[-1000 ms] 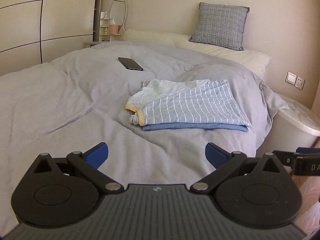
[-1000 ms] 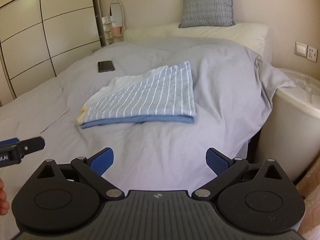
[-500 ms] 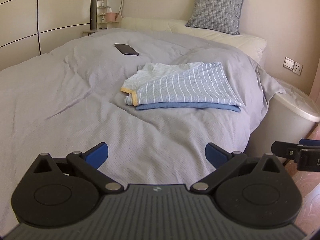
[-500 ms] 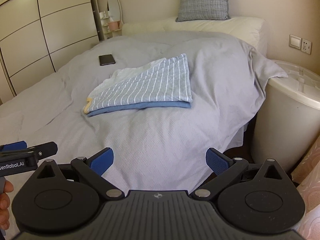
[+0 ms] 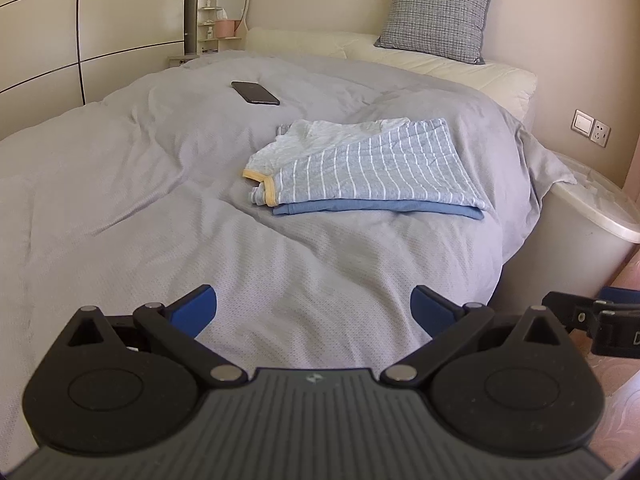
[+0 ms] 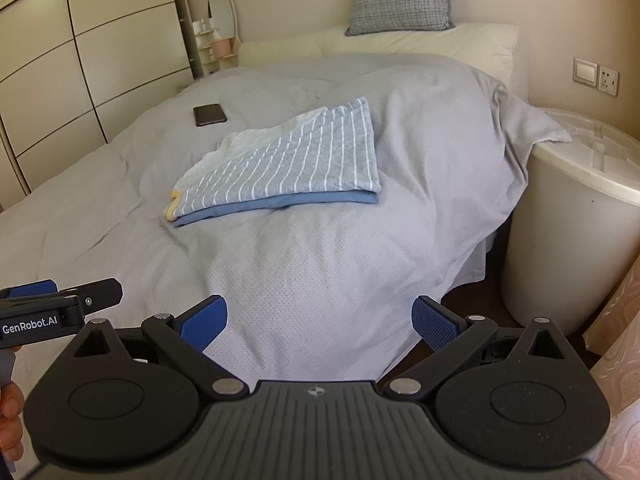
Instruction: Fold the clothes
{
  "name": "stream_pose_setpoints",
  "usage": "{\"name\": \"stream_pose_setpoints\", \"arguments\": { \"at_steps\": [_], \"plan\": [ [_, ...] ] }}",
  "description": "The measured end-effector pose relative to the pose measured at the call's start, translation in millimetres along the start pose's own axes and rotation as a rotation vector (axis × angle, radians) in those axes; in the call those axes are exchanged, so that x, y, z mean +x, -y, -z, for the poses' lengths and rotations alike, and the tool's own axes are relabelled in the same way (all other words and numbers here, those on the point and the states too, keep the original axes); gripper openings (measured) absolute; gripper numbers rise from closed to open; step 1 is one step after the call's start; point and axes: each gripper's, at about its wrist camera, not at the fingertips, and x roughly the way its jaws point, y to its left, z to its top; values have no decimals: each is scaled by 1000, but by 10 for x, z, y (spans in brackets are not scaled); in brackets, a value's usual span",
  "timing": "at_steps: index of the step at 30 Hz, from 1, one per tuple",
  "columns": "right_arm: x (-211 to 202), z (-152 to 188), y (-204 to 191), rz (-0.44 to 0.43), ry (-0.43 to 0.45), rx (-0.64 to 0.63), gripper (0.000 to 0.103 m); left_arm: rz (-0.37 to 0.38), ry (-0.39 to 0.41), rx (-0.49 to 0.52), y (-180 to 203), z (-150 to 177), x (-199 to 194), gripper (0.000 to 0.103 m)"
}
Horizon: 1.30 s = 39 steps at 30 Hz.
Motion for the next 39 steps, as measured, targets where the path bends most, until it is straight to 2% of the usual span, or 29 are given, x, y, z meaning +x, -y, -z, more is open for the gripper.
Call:
{"name": "stream_pose_setpoints", "arguments": {
  "at_steps": [39],
  "plan": [
    [-112,68,-13,-11,12,12,101,-24,14,45,122,33,-91,102]
  ]
}}
